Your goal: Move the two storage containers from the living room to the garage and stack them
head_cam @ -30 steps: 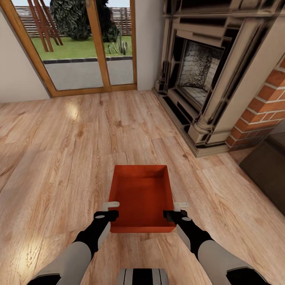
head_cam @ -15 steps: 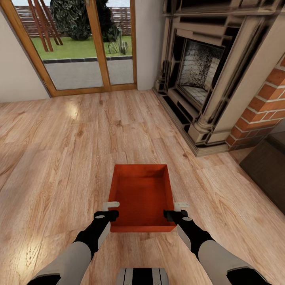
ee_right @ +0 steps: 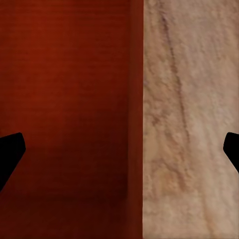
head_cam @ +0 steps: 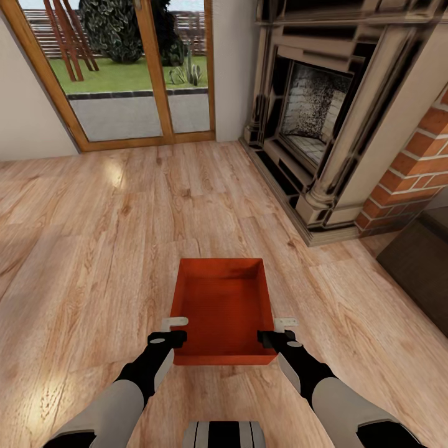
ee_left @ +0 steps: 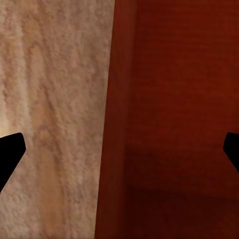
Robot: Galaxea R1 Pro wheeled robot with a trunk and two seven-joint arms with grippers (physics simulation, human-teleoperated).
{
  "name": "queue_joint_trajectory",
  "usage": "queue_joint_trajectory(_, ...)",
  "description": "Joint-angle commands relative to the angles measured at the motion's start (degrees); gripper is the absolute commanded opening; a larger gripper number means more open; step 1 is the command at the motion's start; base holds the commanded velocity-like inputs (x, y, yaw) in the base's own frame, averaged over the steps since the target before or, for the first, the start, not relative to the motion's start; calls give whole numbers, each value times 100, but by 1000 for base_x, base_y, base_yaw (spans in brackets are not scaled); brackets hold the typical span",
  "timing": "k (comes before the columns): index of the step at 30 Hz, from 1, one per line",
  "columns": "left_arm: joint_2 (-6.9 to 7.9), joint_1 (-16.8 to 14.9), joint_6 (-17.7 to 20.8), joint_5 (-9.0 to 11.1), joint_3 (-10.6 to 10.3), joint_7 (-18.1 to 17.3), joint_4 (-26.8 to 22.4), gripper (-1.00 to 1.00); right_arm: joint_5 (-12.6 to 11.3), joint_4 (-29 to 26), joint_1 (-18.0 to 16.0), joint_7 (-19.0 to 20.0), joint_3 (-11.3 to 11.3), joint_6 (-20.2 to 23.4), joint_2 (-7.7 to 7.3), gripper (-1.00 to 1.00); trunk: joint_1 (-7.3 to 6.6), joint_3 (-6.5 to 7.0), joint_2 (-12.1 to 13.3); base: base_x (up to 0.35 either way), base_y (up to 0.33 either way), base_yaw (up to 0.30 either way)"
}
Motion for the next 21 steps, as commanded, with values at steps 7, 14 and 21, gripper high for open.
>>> queue_joint_trajectory(7, -7, 0, 44, -57, 60, -2, -12, 100, -46, -12, 0, -57, 48, 35, -1, 100, -1, -4, -1, 0, 0, 0)
queue_joint_trajectory(14, -7, 0, 51, -56, 57, -7, -8, 100, -46, -12, 0, -61, 48, 43, -1, 100, -1, -4, -1, 0, 0, 0)
queue_joint_trajectory(21, -6, 0, 84, -31, 83, -6, -3, -100, -50, -12, 0, -64, 48, 44, -3, -100, -1, -4, -1, 0, 0, 0)
